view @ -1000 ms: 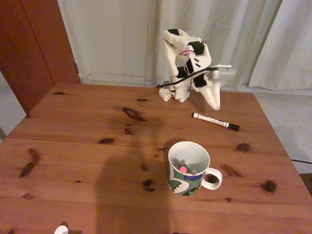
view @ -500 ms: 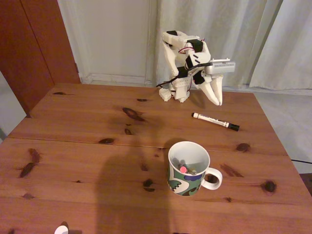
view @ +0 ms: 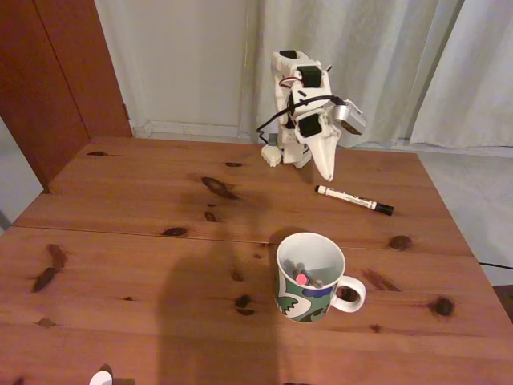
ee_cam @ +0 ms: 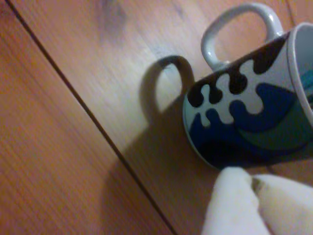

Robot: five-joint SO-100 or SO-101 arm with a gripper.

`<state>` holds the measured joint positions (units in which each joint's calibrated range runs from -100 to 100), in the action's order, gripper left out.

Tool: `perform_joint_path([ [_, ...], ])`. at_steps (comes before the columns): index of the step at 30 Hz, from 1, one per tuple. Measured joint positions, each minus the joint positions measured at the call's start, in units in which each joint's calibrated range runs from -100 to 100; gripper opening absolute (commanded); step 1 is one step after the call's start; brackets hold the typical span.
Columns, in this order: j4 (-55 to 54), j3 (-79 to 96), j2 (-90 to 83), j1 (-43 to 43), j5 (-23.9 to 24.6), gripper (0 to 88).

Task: Clean up the desk and place the pens and markers into the cup

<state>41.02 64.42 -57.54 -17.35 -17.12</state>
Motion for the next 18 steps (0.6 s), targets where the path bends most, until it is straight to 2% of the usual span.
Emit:
perform_joint_path([
  [18,0.0,0.0,0.0,1.2,0.0,0.8],
])
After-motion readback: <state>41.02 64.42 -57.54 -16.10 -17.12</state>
